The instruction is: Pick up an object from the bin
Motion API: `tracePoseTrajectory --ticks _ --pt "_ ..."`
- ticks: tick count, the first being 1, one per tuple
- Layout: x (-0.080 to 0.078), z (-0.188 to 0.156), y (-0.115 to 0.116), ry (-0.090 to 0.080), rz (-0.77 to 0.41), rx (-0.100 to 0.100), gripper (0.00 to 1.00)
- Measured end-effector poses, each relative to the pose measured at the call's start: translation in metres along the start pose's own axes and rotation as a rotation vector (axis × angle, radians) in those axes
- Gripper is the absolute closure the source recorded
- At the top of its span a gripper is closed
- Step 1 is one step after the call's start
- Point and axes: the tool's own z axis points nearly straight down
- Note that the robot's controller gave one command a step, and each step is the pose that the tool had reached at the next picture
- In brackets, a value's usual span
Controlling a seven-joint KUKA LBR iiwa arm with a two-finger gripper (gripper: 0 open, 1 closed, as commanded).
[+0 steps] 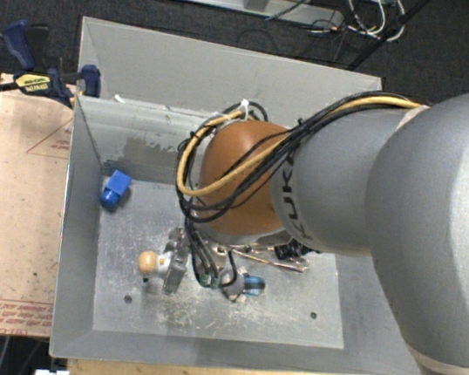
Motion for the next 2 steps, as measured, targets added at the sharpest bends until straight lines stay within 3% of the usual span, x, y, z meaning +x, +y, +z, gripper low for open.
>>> tracePoseTrajectory --ticks 1,2 --pt "-0.0012 -0.0138 0.0005 -0.007 0.0 -0.003 1.0" --pt "-0.0002 -0.0223 0.0001 -0.003 0.0 -0.001 1.0"
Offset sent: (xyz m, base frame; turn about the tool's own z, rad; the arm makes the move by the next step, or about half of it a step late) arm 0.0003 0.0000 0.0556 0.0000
